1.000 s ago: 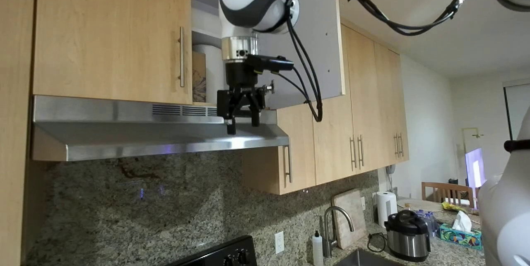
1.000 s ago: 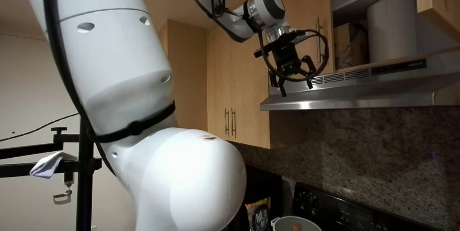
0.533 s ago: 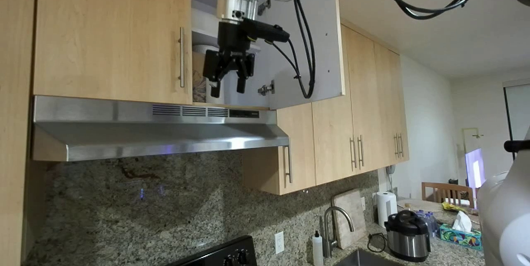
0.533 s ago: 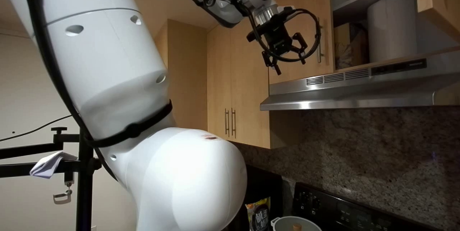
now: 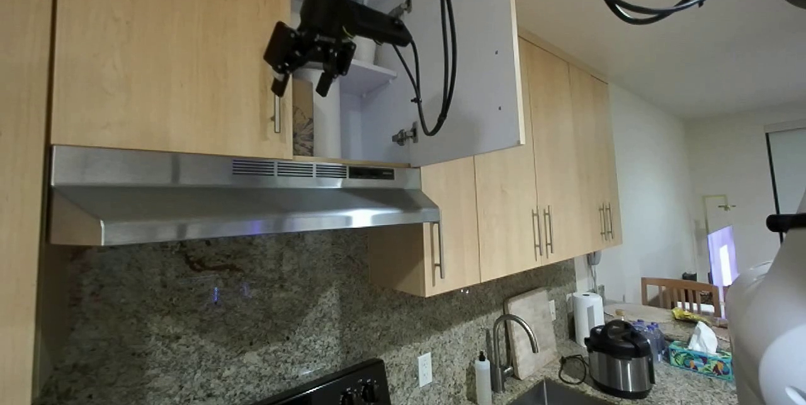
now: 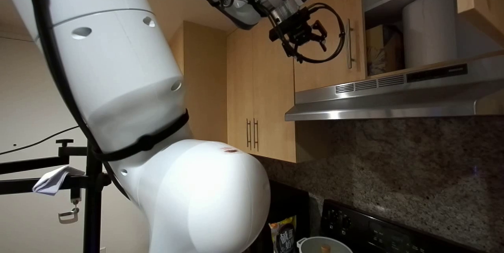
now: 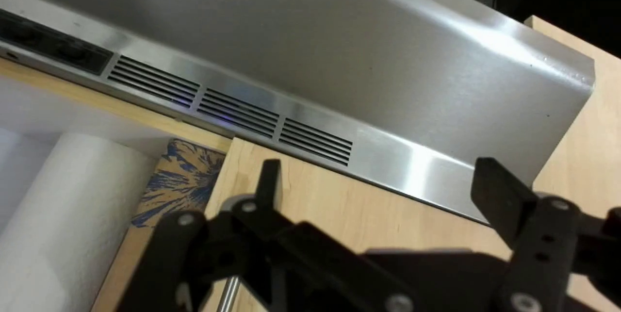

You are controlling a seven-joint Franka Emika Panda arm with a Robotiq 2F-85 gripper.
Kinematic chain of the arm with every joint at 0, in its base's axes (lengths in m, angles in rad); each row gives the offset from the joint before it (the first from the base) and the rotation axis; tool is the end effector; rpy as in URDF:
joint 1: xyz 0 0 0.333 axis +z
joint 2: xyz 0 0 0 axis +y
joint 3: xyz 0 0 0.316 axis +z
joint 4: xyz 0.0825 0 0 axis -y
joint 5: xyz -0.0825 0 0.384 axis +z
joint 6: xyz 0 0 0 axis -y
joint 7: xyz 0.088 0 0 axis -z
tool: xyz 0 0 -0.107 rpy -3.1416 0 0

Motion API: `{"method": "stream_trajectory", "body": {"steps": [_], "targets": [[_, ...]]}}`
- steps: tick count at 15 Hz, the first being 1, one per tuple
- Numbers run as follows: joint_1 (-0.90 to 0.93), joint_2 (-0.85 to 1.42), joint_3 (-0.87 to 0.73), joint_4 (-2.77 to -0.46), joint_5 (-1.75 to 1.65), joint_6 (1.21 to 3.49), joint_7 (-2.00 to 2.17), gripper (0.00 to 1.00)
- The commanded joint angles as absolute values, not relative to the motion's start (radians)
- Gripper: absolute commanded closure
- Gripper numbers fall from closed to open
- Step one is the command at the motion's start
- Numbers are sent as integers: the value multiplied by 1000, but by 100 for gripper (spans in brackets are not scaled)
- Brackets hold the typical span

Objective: Open the left upper cabinet door.

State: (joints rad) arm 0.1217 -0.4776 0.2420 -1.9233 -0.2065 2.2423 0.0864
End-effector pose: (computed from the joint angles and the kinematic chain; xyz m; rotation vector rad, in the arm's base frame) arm 0.4032 0.1856 0.7628 2.7099 0.4919 1.2094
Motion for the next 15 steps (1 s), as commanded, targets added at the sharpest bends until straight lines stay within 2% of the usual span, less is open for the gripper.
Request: {"method": "stream_trajectory", "body": {"steps": [1, 9, 15], "targets": [[121, -475, 245, -1918, -207, 2241, 87, 0], [156, -422, 214, -1851, -176, 2319, -14, 0], [210, -315, 146, -1711, -51, 2328, -170, 0]]}}
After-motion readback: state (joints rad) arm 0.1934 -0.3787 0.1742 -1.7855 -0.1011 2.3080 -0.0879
